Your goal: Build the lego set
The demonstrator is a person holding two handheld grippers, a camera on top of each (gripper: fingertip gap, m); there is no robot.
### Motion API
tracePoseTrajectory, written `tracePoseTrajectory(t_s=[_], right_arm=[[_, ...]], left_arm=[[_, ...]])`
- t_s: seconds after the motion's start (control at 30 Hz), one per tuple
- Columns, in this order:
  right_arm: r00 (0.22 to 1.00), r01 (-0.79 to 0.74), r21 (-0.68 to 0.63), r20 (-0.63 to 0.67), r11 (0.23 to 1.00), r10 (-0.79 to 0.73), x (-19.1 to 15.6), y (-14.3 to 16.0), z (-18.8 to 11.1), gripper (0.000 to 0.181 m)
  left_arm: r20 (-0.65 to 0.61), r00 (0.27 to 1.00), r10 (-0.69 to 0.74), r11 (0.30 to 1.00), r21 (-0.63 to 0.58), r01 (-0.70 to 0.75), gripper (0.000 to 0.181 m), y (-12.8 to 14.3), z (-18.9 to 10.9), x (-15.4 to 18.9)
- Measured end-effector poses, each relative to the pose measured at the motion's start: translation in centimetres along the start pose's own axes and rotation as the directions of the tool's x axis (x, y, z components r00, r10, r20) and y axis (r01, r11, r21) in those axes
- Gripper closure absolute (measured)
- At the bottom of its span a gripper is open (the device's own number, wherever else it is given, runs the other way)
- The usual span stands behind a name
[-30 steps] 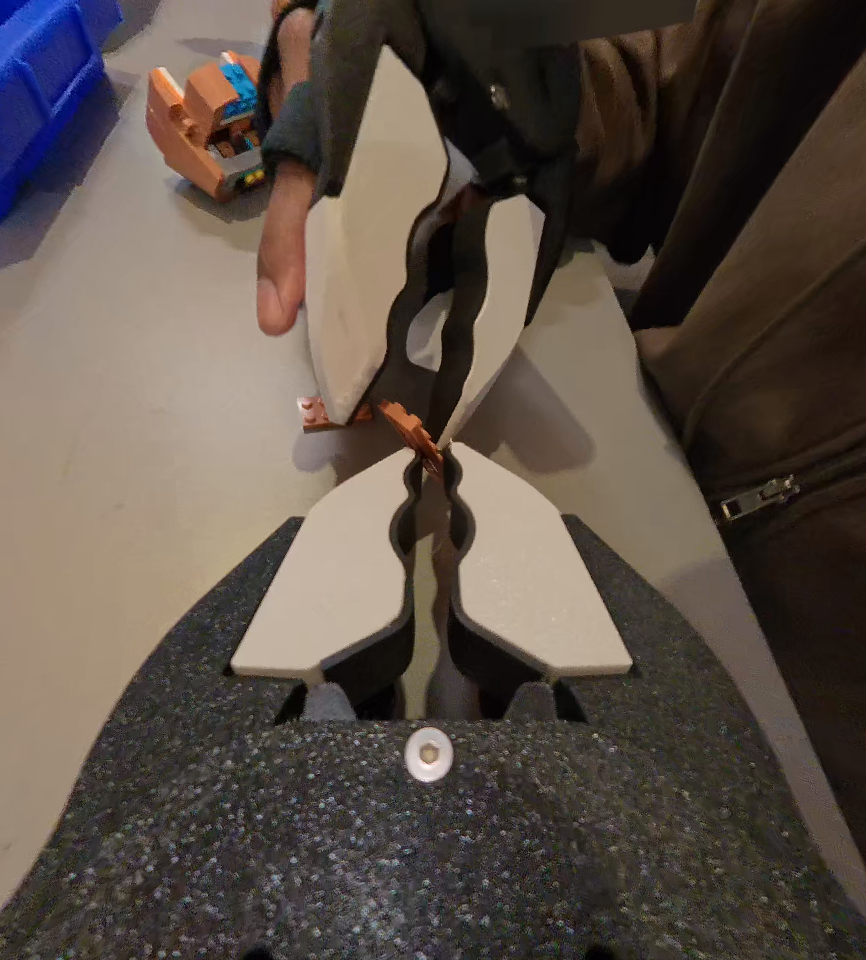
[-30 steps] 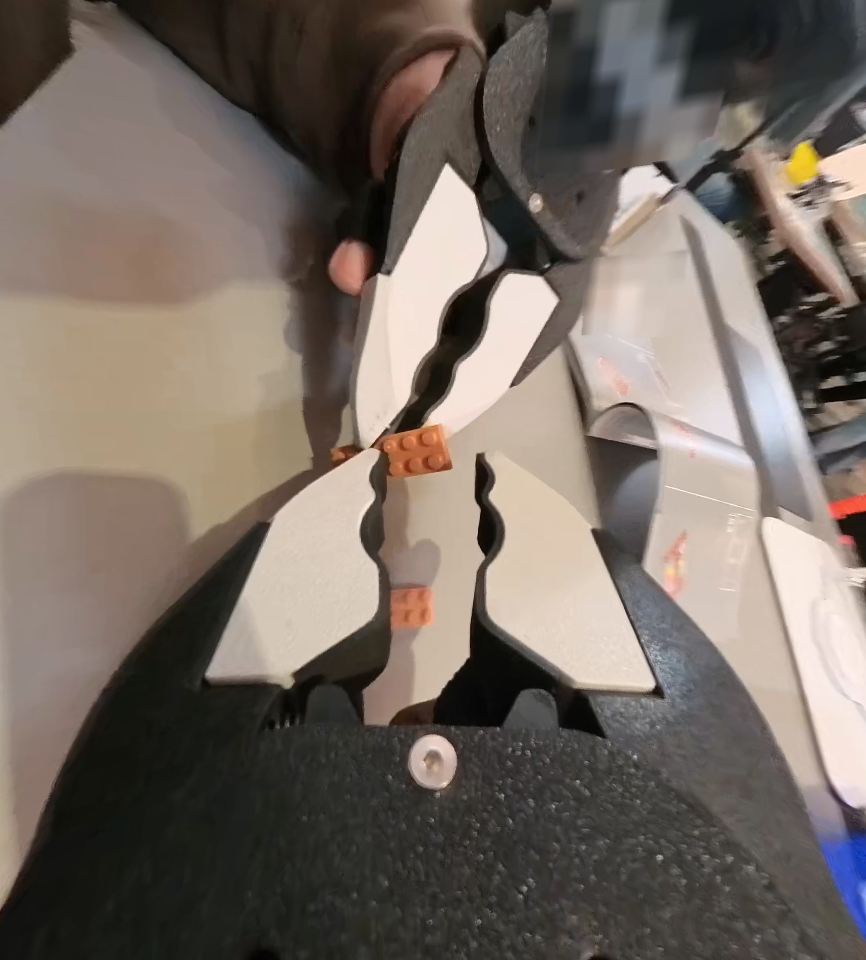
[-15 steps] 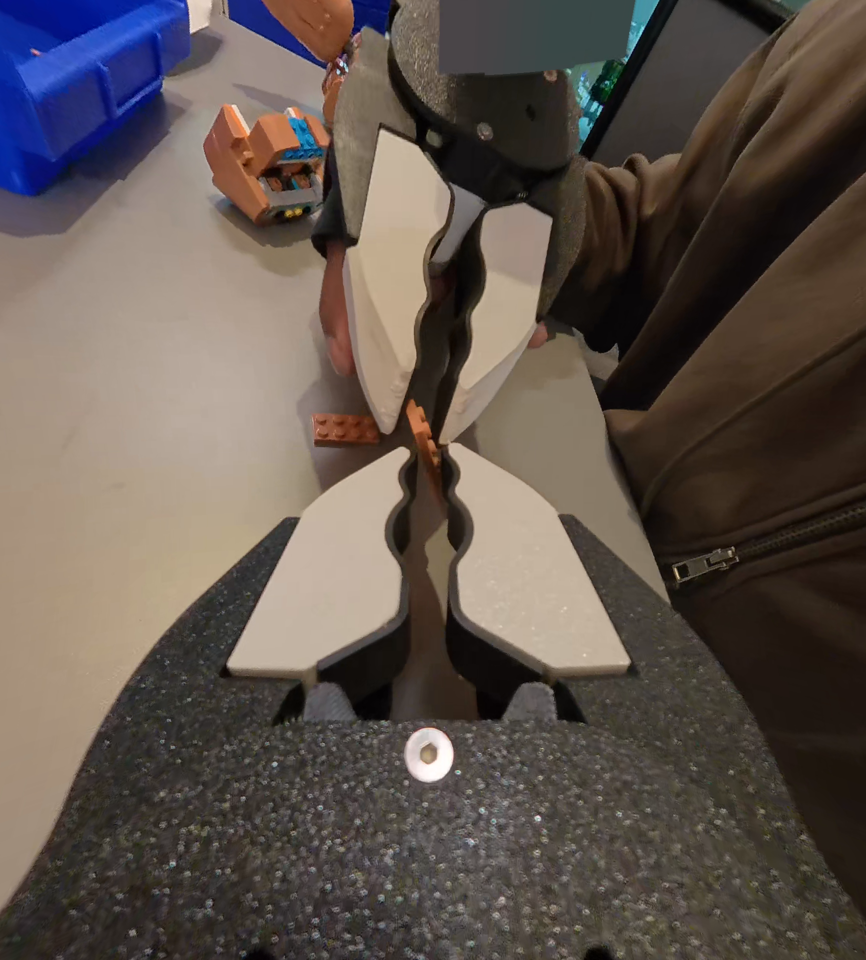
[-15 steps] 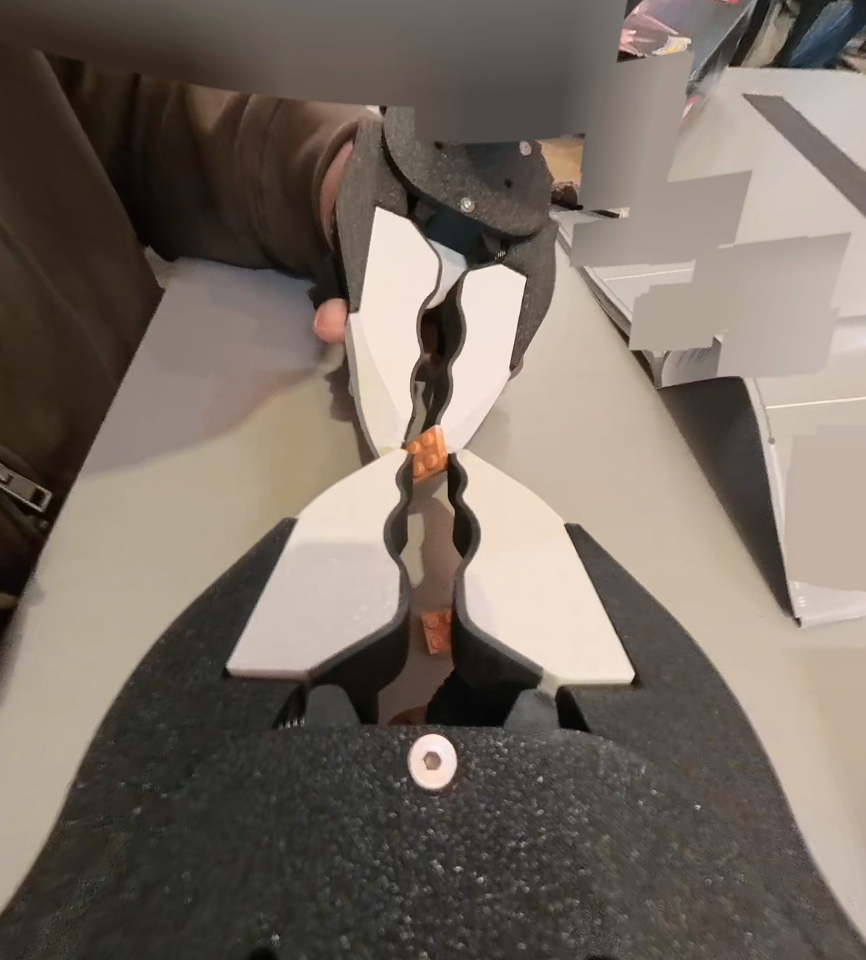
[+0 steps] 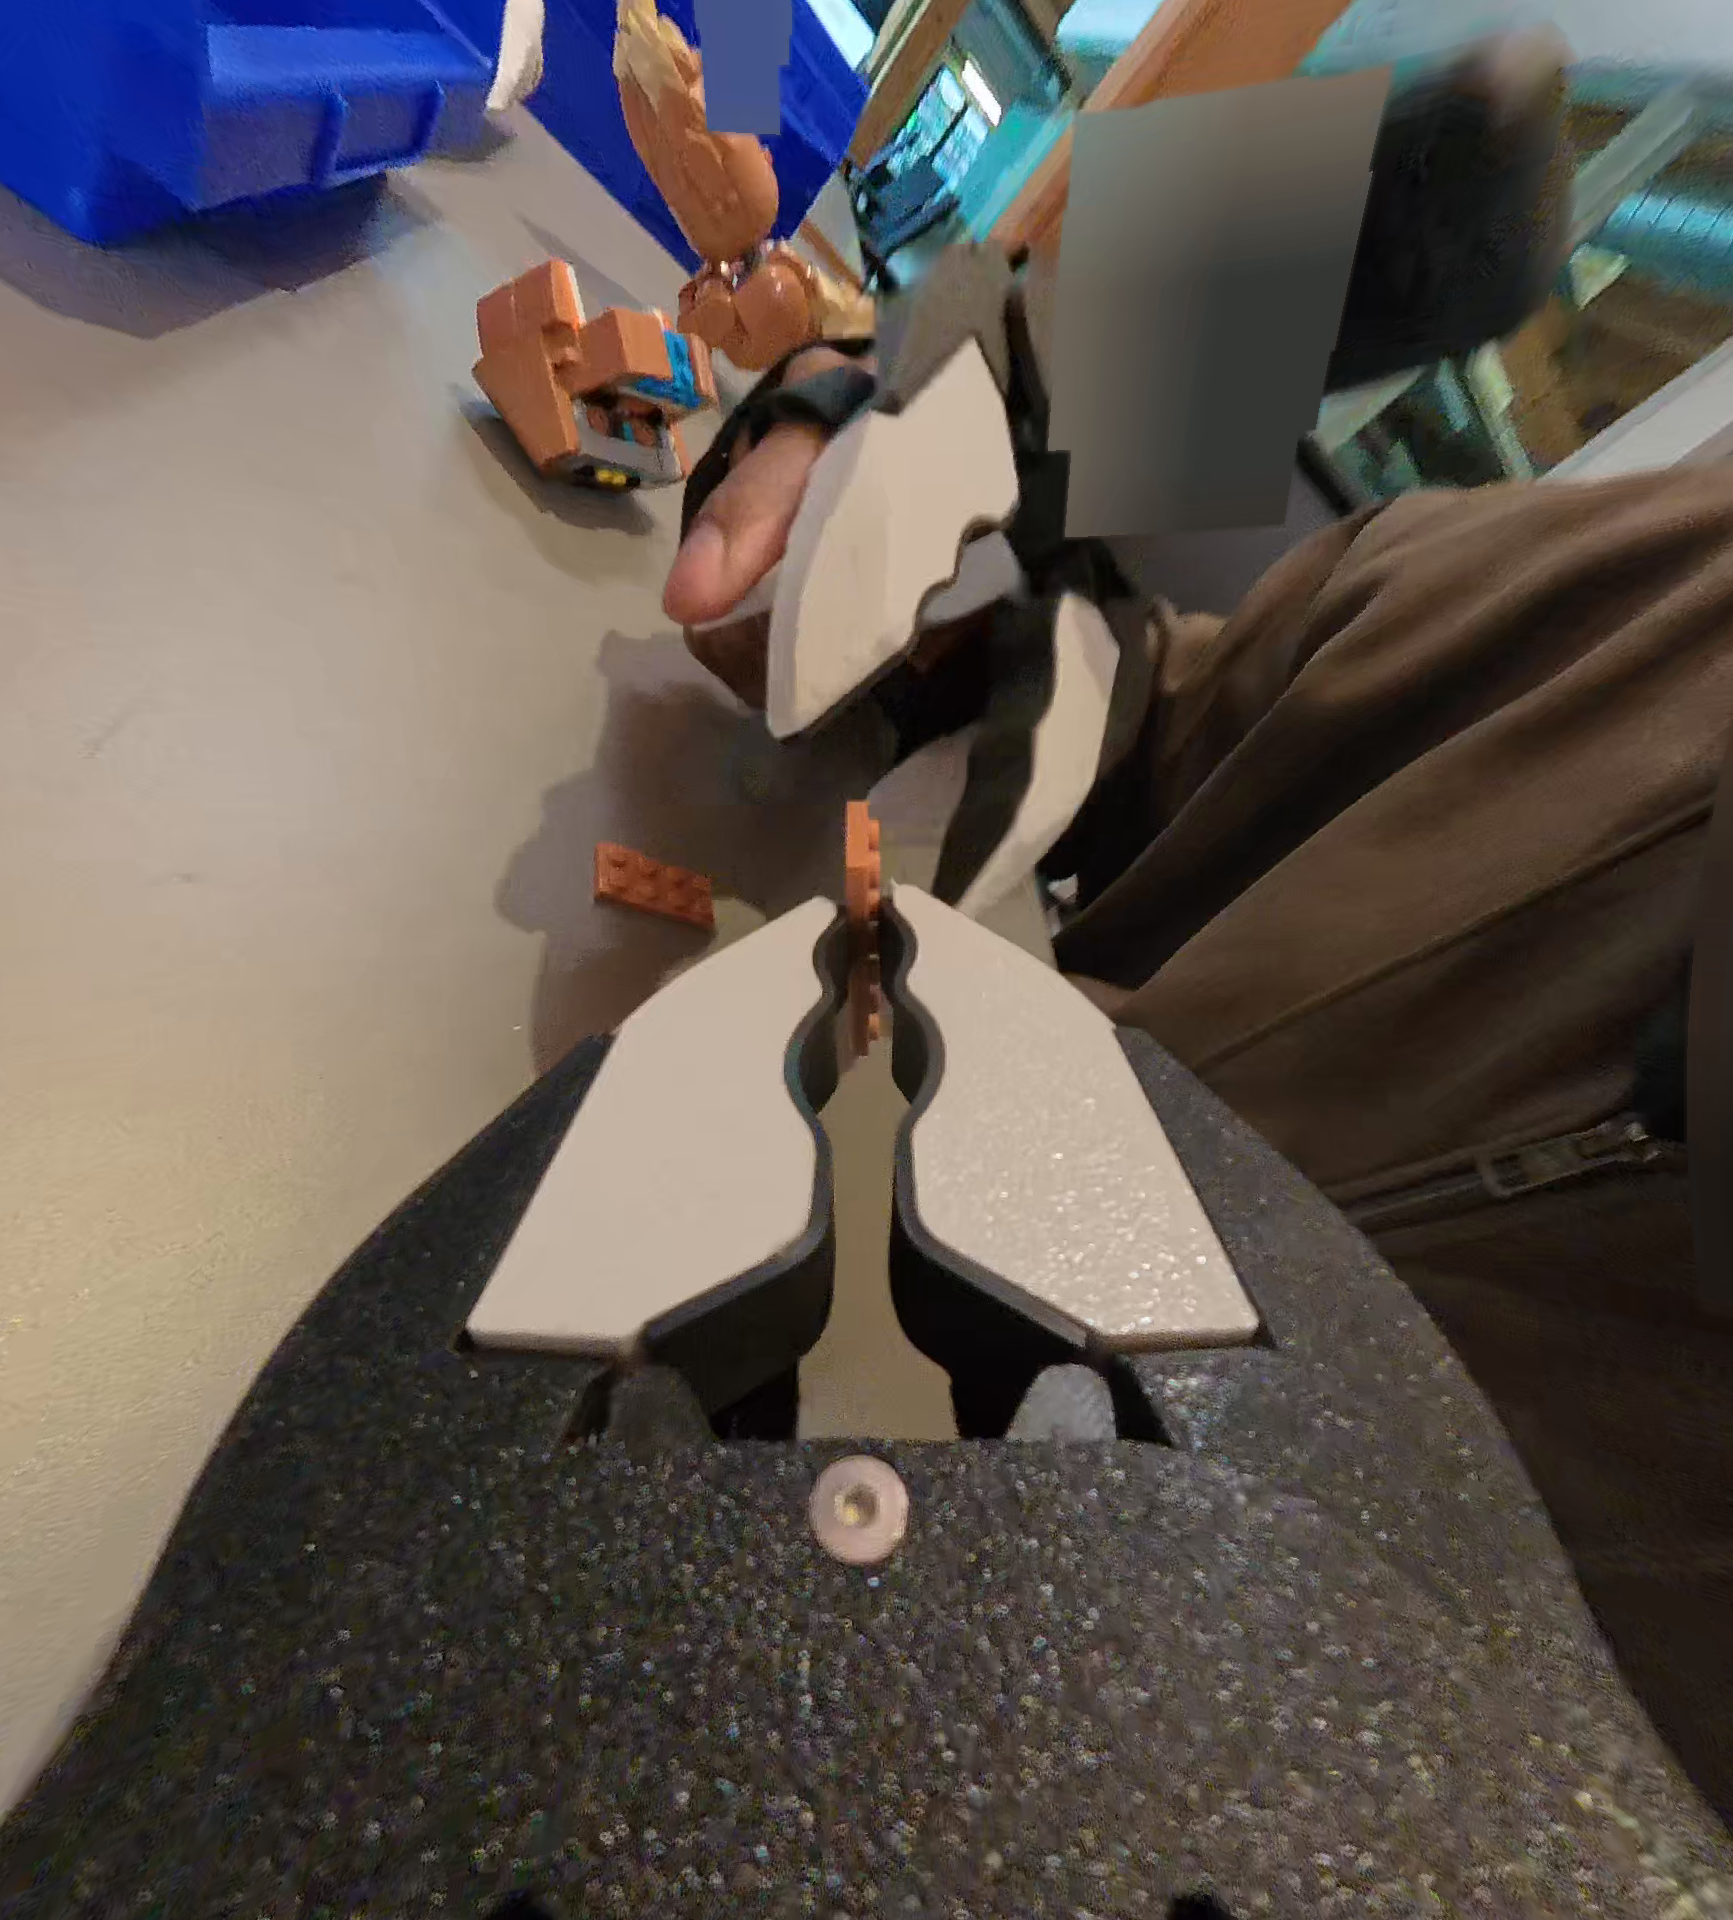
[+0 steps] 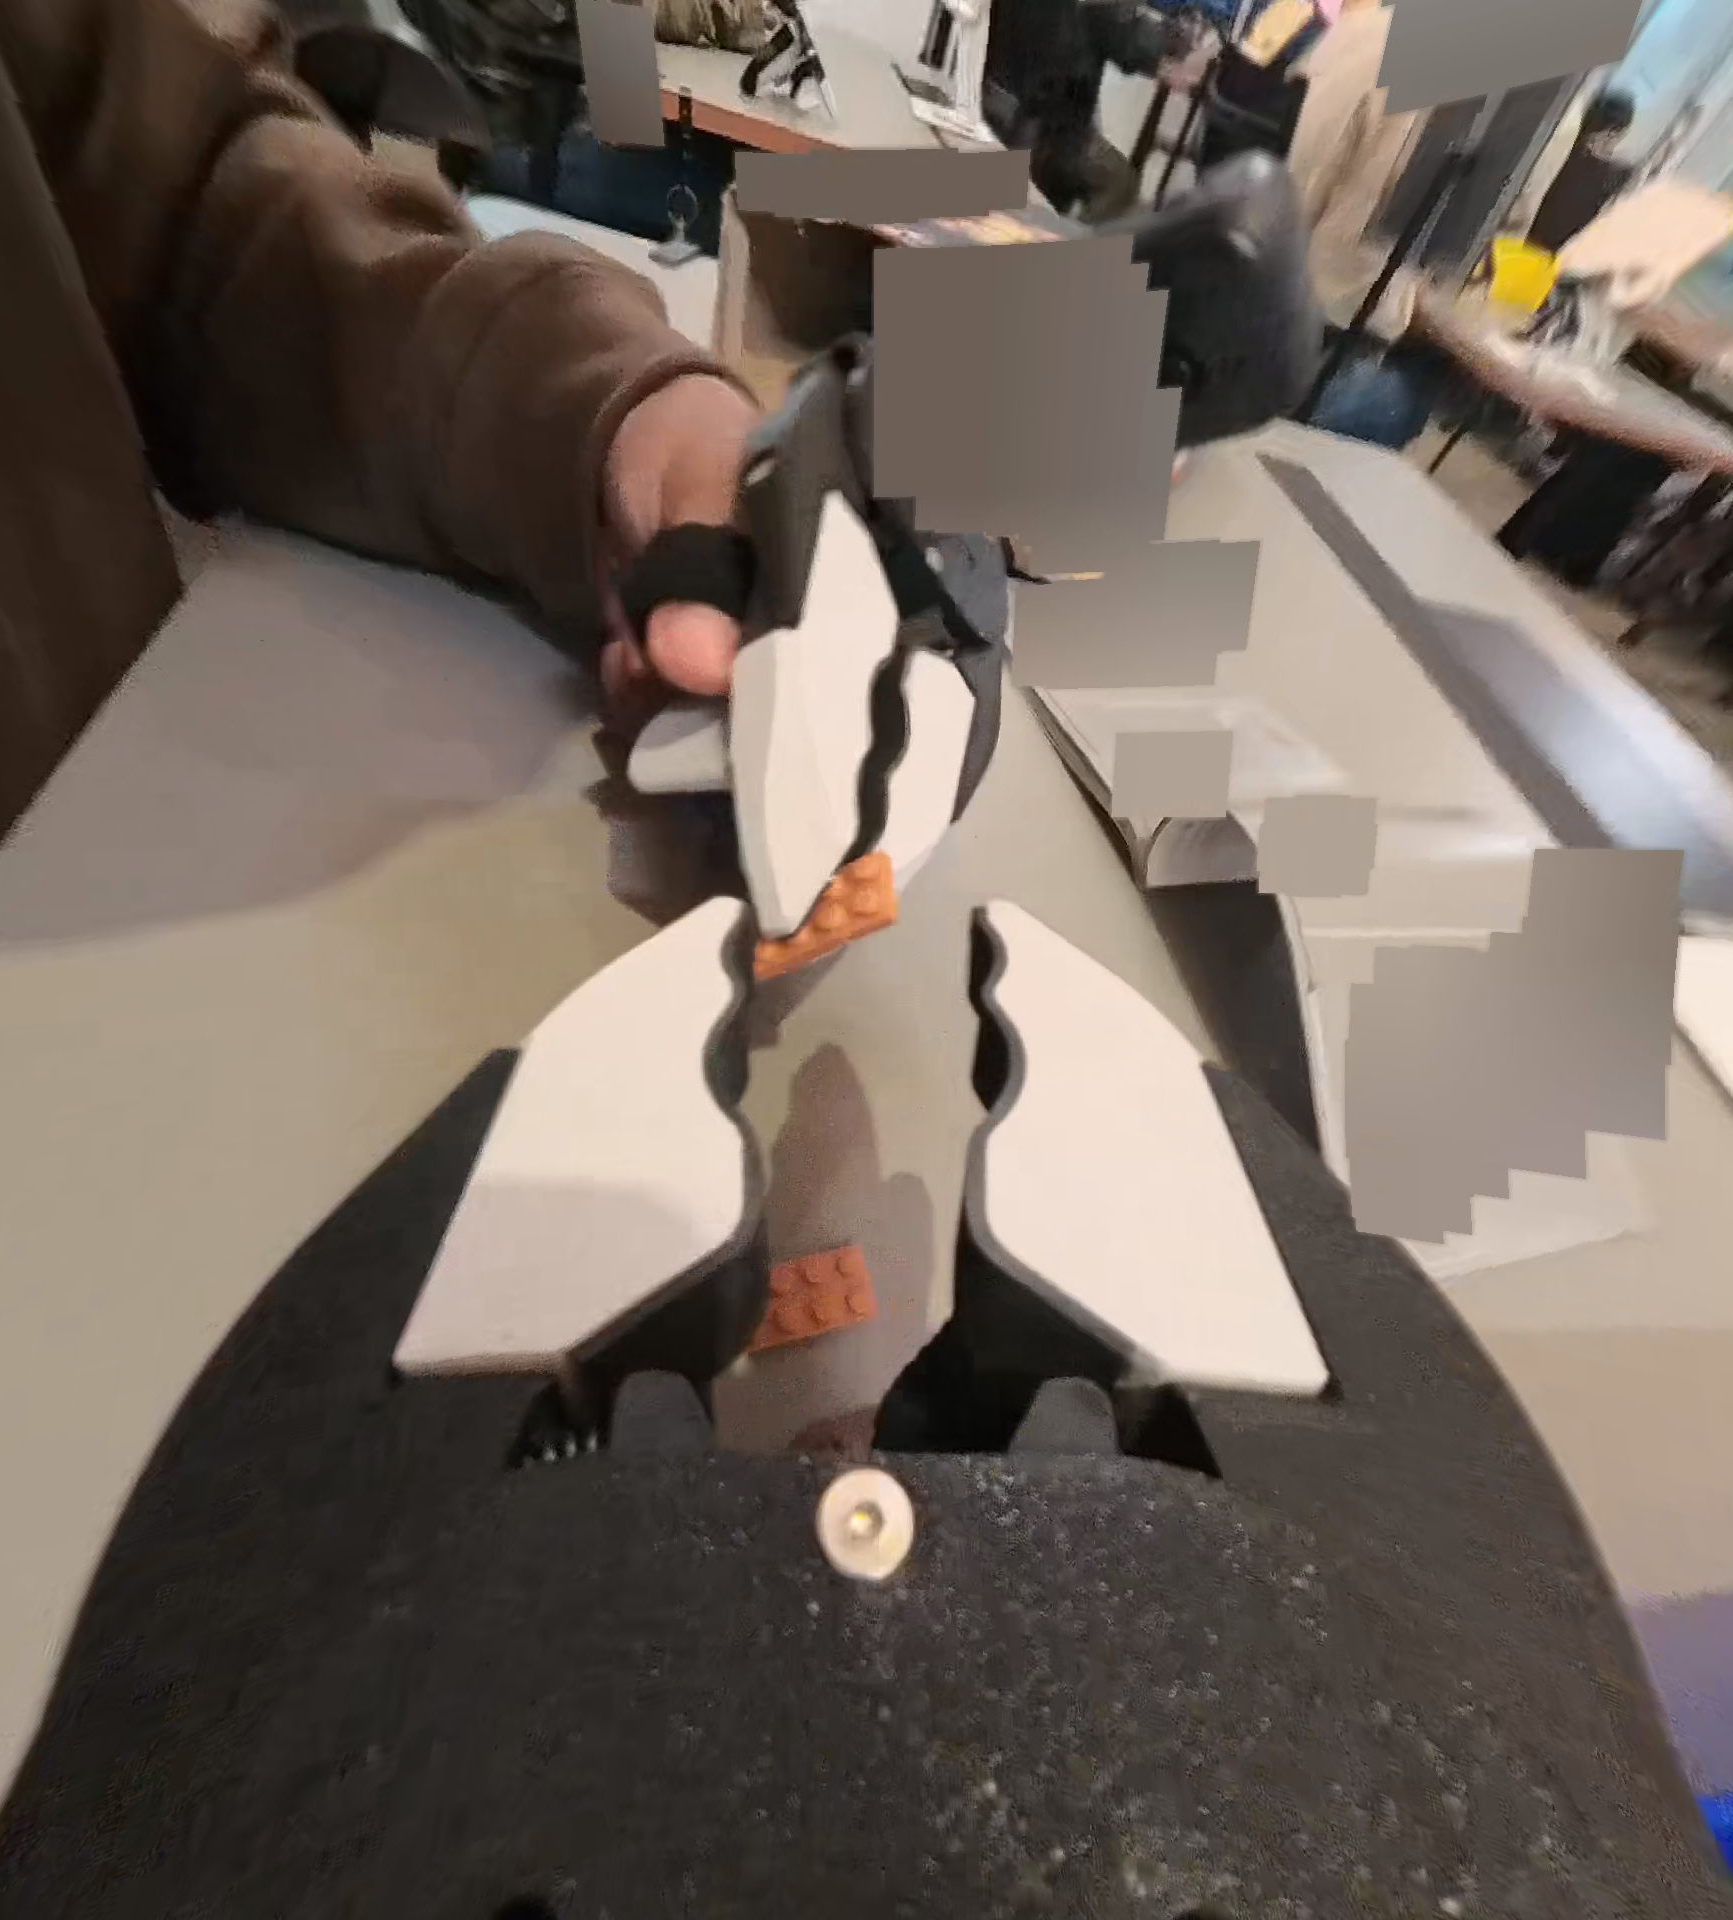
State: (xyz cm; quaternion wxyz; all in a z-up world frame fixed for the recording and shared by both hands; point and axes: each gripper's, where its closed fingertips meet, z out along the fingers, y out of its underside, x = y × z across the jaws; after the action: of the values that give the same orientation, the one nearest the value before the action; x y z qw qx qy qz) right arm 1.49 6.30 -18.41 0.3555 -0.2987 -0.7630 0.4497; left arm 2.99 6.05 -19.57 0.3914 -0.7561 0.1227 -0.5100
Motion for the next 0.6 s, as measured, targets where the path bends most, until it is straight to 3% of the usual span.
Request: tracePoseTrajectory(t_s=[0.1, 0.27, 0.6], right_arm=[[0.991, 0.137, -0.041, 0.001, 0.990, -0.137, -0.8, 0.5, 0.4, 0.124], [0.930, 0.359, -0.081, -0.057, 0.930, -0.364, -1.4, 0.8, 1.0, 0.119], [0.908, 0.403, -0.074, -0.097, 0.912, -0.408, -1.0, 0.4, 0.8, 0.124]], left_arm=[[-0.061, 0.995, -0.078, 0.996, 0.042, 0.080, 0.176, -0.6, -0.3, 0.4], [-0.149, 0.978, -0.147, 0.986, 0.059, 0.157, 0.177, -0.8, -0.2, 1.3], [-0.186, 0.966, -0.178, 0.979, 0.064, 0.192, 0.176, -1.0, -0.2, 1.6]])
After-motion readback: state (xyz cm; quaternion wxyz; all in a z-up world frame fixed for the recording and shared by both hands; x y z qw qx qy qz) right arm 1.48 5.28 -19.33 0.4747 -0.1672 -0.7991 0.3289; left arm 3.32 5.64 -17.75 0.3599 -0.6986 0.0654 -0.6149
